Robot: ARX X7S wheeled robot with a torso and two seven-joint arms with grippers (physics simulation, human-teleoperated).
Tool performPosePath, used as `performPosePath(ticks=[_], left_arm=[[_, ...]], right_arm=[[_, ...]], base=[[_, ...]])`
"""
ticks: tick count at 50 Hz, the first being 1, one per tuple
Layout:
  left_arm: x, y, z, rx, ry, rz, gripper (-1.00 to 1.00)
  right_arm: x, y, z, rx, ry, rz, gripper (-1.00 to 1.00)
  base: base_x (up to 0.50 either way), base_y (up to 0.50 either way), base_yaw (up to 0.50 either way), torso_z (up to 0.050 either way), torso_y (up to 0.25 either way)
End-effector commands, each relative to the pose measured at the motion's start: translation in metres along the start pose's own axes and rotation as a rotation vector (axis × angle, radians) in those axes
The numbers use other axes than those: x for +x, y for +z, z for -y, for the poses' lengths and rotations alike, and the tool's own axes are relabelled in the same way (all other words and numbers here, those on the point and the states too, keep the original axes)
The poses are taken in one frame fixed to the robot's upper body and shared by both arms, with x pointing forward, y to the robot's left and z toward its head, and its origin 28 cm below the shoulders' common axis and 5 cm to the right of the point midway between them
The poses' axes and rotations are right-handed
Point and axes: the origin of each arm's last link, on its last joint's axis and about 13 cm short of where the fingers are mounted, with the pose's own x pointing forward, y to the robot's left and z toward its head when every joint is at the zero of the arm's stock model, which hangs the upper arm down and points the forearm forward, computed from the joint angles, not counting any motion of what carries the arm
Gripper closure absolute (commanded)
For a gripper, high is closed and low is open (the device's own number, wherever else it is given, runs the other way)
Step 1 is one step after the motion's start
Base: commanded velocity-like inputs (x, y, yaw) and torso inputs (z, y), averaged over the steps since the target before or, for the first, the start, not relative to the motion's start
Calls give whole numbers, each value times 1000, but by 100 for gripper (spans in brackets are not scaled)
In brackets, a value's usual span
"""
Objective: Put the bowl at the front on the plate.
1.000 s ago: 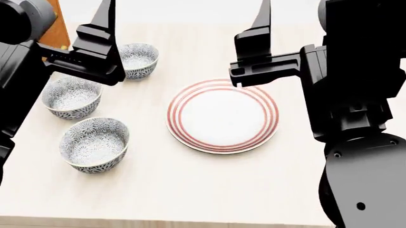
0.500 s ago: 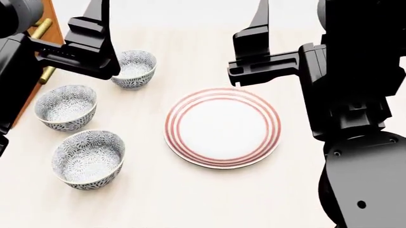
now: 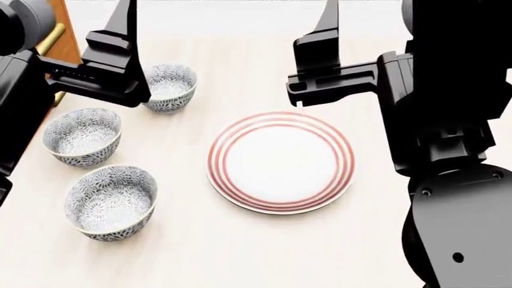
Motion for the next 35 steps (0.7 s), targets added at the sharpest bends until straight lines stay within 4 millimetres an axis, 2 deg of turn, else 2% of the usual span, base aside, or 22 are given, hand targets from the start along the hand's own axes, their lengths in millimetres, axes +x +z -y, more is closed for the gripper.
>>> performPosePath(ticks=[1, 35], left_arm=[[0, -1, -1, 0, 4, -4, -100], [-2, -3, -1, 0, 6, -10, -100]], right_arm=[[0, 0, 0, 6, -2, -2, -100], [0, -1, 0, 6, 1, -2, -100]], base=[[148, 0, 0, 0, 0], [155, 0, 0, 0, 0]])
